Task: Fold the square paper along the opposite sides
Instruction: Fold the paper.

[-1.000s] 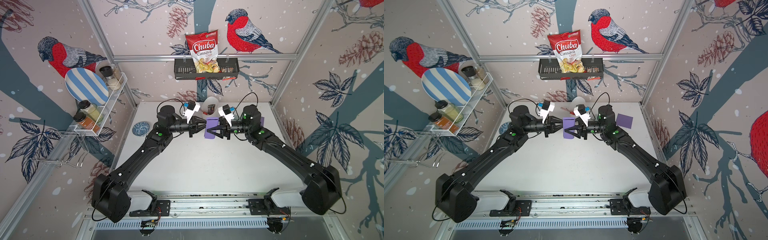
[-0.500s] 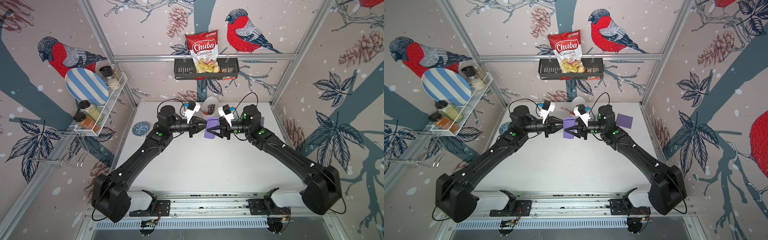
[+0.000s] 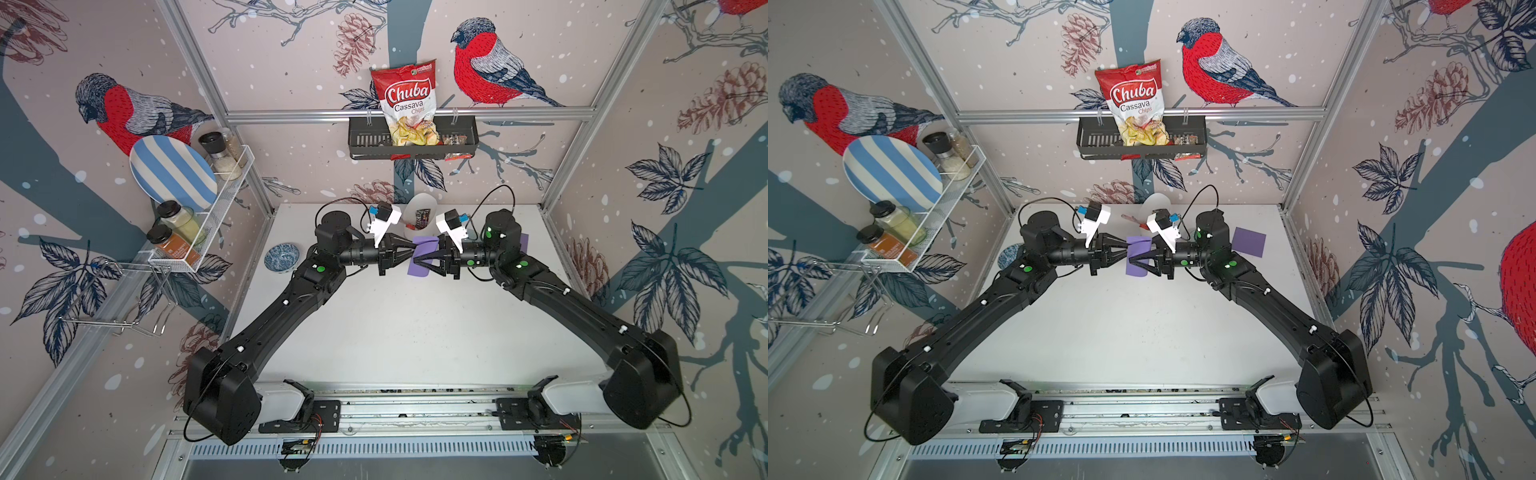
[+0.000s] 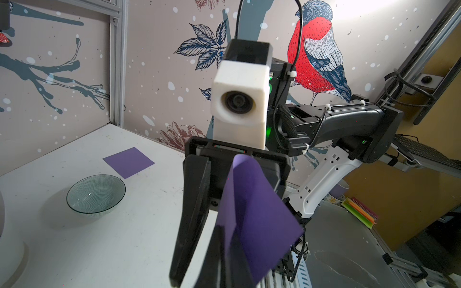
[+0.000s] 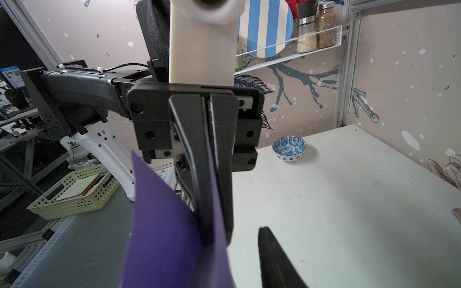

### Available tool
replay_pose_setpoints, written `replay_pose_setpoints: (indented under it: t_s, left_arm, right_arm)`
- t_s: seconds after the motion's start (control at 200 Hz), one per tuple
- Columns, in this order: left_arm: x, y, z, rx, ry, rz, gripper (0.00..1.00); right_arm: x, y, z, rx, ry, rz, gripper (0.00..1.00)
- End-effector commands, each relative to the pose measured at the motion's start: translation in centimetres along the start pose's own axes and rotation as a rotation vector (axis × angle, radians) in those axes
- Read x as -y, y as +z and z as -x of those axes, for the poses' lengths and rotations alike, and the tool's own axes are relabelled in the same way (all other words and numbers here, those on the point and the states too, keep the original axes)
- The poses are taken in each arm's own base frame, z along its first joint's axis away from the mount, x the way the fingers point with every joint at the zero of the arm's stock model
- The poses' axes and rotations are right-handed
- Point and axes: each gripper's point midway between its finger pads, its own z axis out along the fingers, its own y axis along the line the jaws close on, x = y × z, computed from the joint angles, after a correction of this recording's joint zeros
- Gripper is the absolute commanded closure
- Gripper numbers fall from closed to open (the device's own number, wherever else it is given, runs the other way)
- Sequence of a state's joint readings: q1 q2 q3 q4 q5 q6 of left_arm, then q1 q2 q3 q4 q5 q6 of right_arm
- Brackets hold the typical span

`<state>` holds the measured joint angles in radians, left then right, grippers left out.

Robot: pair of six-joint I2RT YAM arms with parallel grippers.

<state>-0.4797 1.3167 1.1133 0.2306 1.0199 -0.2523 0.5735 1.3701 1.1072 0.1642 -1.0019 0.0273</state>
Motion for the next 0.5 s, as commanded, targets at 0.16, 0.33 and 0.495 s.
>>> replay_pose_setpoints:
  t_s: [0.16,0.33,0.495]
  left_arm:
    - [0.47,-0.04,0.64,0.011,0.046,-0.01,1.0]
    - [0.45,-0.04,0.57,0.009,0.047,-0.01,1.0]
    - [0.36,-0.03,0.57,0.008,0.046,-0.007,1.0]
  right_arm:
    - [-0.09,0.19,0.16,0.006,-0.012,0.012,0.61]
    - [-0.13,0.15,0.23,0.007,-0.016,0.01,0.61]
    - [-0.12,0.2,0.13,0.004,-0.014,0.011,0.61]
